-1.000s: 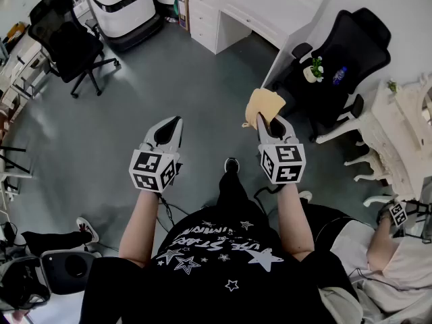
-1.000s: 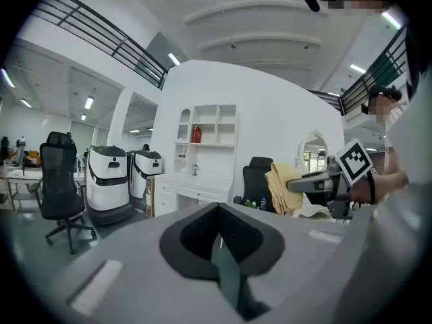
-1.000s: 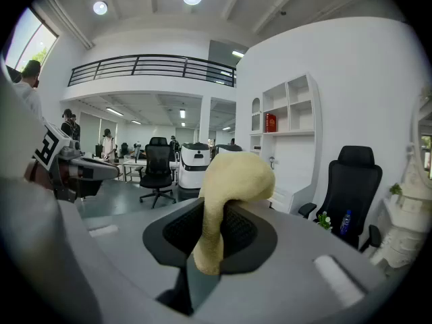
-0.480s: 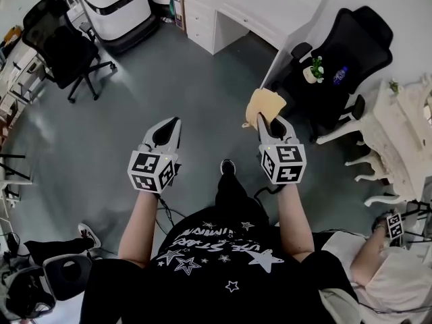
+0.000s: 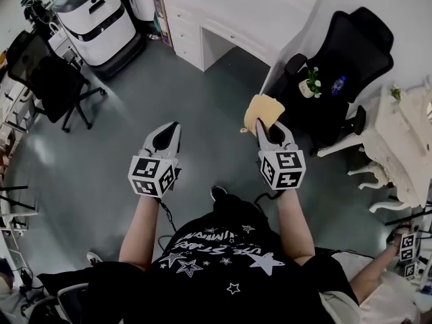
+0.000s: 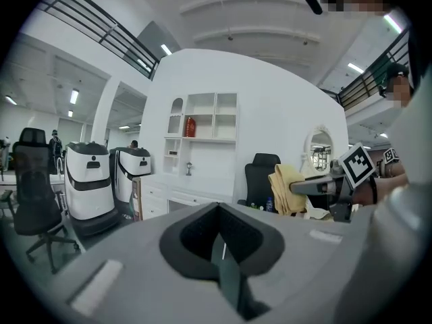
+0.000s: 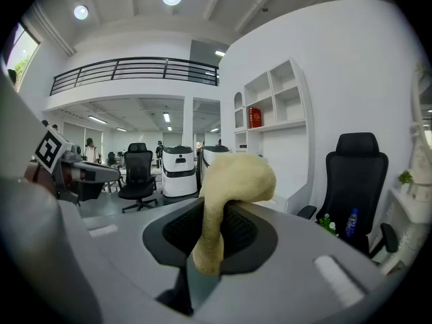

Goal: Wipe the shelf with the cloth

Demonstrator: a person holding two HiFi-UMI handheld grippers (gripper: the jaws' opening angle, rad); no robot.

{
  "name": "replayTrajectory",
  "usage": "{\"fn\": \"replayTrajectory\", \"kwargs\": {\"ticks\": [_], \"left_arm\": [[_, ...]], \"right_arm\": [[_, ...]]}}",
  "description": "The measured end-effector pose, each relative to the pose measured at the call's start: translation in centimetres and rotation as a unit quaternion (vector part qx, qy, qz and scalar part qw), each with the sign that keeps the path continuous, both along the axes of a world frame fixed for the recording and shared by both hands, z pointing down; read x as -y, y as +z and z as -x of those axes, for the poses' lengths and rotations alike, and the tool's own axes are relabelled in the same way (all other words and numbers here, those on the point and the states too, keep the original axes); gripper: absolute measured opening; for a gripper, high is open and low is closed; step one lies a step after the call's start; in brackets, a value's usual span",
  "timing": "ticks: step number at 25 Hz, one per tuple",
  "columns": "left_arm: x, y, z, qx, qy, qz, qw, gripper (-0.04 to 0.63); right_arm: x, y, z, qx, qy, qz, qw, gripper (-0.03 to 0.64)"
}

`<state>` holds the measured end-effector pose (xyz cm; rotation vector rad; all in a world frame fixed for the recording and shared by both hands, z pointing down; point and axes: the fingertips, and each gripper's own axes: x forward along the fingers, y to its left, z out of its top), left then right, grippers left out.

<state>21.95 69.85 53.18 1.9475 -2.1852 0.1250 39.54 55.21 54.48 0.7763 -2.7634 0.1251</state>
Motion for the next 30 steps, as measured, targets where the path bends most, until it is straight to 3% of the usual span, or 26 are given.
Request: {"fn": "replayTrajectory", "kwargs": {"ticks": [8, 18, 23, 30], "left_arm": [[13.2, -1.2, 5.1, 0.005, 0.013, -0.001, 0.9999, 0.0], [23.1, 0.0, 10.3, 0.001, 0.041, 0.013, 0.9991, 0.002], [30.3, 0.6, 13.8, 0.0, 0.083, 0.004, 0.9965, 0.002], [45.7, -0.4, 20.7, 0.005, 0.162, -0.011, 0.9867, 0.002]], "right_arm": [[12.9, -1.1, 4.8, -0.004, 0.005, -0.004, 1.0, 0.083], [22.3, 0.2, 8.5, -0.008, 0.042, 0.008, 0.999, 0.083], [27.7, 1.4, 11.1, -0.011, 0.076, 0.004, 0.997, 0.083], [39.8, 0.5, 17.4, -0.002, 0.147, -0.001, 0.989, 0.083]]}}
